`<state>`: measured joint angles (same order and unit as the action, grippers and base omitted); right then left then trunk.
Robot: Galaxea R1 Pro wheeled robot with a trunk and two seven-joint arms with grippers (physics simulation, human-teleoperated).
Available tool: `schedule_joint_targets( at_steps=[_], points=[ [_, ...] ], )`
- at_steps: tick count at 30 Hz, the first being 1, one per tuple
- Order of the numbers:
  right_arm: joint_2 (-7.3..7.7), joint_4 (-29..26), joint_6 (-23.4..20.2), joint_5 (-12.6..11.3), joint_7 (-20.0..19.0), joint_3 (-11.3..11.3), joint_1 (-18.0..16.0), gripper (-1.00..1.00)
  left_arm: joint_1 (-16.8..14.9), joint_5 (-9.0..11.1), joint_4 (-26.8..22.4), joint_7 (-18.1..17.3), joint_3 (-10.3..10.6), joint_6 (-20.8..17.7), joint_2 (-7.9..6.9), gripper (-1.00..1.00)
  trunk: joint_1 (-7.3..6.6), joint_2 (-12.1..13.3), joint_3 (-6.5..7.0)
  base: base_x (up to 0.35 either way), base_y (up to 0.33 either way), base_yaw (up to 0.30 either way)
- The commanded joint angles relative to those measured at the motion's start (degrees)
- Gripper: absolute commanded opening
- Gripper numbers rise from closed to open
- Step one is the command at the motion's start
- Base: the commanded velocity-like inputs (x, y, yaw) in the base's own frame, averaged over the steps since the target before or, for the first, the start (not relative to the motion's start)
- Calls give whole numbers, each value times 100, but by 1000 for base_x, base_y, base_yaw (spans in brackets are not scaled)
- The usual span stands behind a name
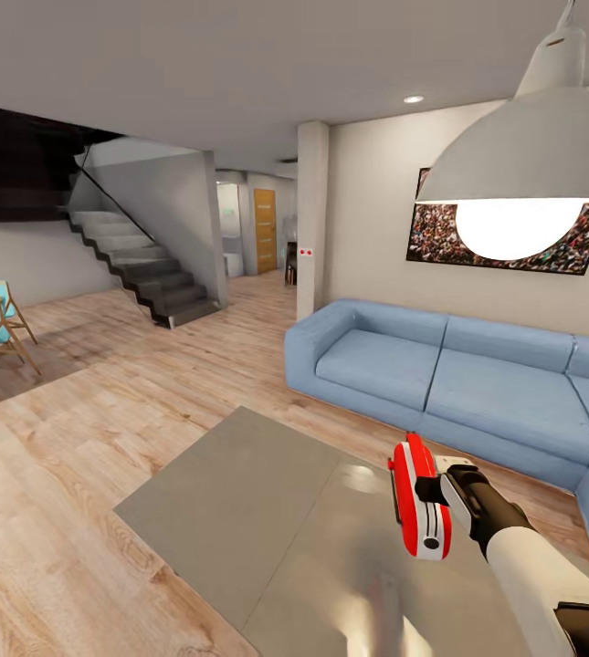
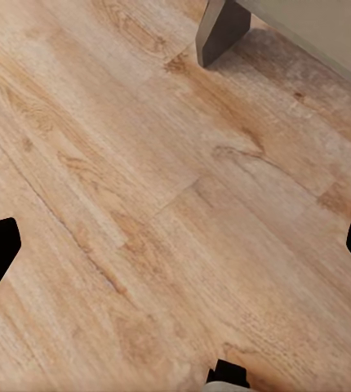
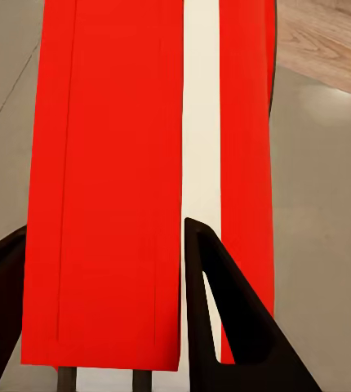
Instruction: Turn on the radio receiver that's on the table in the living room.
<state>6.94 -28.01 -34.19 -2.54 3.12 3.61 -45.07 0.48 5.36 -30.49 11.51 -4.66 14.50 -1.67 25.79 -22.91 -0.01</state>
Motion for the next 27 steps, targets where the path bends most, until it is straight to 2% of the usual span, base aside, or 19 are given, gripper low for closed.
schedule_joint_targets(
  at_steps=[1, 11, 27],
  points=[
    [0, -3, 0, 8, -1, -1, -2, -100, 1, 0, 0, 0, 0, 0, 0, 100, 0, -1, 1, 0, 0, 0],
    [0, -3, 237, -21, 27, -1, -2, -100, 2, 0, 0, 0, 0, 0, 4, 100, 0, -1, 1, 0, 0, 0],
    [0, -3, 264, -27, 31, -1, -2, -100, -1, -8, 2, 0, 0, 0, 9, 100, 0, -1, 1, 0, 0, 0]
  ],
)
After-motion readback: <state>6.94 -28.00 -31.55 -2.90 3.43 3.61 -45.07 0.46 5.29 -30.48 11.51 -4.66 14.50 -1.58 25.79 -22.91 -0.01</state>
